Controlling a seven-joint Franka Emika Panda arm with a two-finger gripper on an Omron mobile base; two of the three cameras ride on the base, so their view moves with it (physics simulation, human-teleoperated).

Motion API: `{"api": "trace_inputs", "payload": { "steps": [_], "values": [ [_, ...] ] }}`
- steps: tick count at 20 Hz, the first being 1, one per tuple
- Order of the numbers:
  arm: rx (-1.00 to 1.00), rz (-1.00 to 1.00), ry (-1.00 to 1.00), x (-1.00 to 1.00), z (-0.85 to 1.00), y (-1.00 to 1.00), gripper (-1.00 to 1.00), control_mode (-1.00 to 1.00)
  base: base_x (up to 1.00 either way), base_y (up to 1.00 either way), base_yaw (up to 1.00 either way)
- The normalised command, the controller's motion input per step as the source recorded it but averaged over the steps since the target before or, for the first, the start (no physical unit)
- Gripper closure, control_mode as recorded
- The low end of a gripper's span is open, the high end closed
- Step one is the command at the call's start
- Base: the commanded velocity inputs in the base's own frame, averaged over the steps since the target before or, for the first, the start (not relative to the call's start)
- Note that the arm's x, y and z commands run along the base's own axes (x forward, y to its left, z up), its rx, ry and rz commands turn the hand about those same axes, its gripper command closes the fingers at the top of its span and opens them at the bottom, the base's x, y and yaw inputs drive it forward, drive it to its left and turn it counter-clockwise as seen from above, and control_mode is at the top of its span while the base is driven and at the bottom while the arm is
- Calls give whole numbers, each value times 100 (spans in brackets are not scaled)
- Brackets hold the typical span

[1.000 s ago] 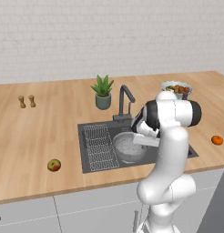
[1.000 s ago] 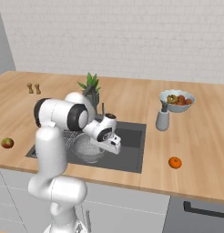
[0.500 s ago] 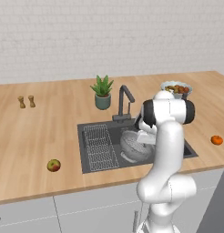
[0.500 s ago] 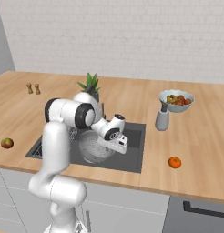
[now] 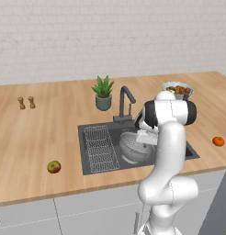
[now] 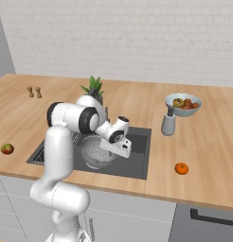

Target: Put the colander in the sink, put the apple, orange in the colander, and turn on the sink faucet and pour water over the colander.

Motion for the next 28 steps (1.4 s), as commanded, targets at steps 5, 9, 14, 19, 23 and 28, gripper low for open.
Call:
{"api": "trace_inputs", "payload": {
  "steps": [5,9,14,19,23,28],
  "values": [
    [0,0,-1,0,2,40,100,-100,0,0,0],
    [0,0,0,0,0,48,100,-100,0,0,0],
    [0,0,-1,0,0,54,100,-100,0,0,0],
    [0,0,0,0,0,49,100,-100,0,0,0],
    [0,0,0,0,-4,26,100,-100,0,0,0],
    [0,0,0,0,0,0,-100,-100,0,0,0]
  ]
}}
